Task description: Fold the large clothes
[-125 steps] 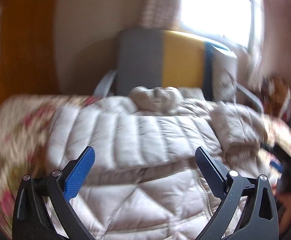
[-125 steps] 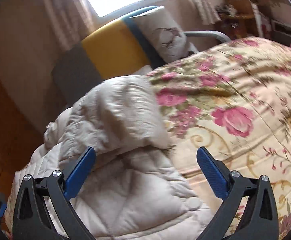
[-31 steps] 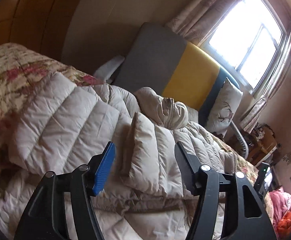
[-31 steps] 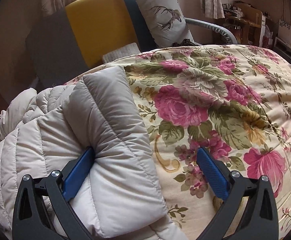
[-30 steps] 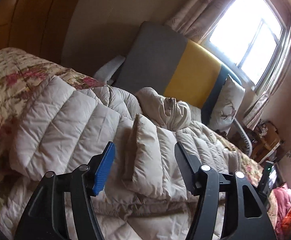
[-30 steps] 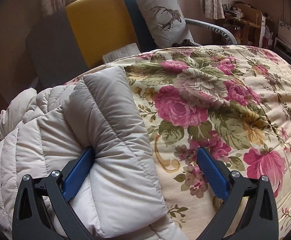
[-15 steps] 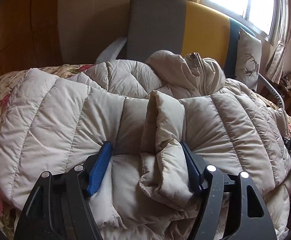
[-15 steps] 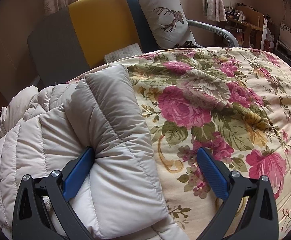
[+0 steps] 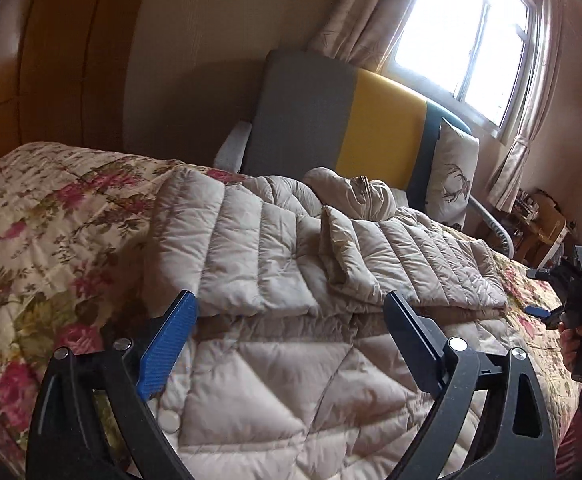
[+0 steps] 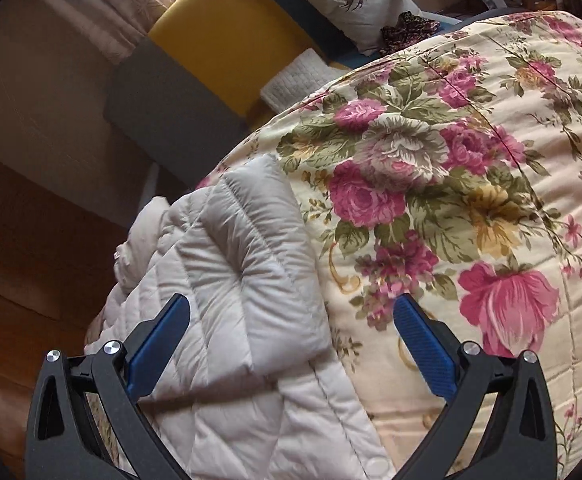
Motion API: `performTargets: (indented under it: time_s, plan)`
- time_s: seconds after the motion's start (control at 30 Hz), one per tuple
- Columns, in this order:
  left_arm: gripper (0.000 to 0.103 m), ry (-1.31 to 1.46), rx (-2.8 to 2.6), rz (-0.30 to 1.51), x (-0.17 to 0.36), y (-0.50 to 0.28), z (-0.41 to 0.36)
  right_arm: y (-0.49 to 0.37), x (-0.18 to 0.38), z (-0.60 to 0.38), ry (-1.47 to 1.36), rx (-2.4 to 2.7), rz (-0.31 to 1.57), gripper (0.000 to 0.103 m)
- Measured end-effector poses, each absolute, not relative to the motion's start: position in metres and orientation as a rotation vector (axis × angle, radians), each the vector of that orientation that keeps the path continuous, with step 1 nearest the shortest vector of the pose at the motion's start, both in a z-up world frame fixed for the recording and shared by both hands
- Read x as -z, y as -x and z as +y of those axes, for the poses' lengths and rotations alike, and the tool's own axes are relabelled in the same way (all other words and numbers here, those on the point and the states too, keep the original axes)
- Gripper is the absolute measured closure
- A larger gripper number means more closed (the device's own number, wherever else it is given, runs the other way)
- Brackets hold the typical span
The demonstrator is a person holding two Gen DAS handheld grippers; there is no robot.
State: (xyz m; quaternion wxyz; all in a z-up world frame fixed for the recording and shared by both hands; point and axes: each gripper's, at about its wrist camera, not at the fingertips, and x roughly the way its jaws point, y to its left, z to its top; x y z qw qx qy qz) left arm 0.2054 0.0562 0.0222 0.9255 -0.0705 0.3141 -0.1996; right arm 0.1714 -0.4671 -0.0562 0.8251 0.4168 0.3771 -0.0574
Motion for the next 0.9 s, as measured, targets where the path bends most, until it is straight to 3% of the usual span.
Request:
performTargets:
  time_s: [0.23,0.47,0.9]
  plan:
    - [0.01,0.335,0.469,0.739,0.005,-0.167,0.119,-0.086,0.059,-0.446,-0.746,-0.021,0.846,0.013]
    - [0.01,0.297,0.493,0.829,0.035,-0.129,0.138,-0.007,0.082,-0.417,-0.736,-0.148,0.872,0.018]
    - [0.01,0.405,0.632,0.922,0.064,-0.074,0.154,0.042,0.108,-0.384,-0.873,-0.31,0.816,0.022]
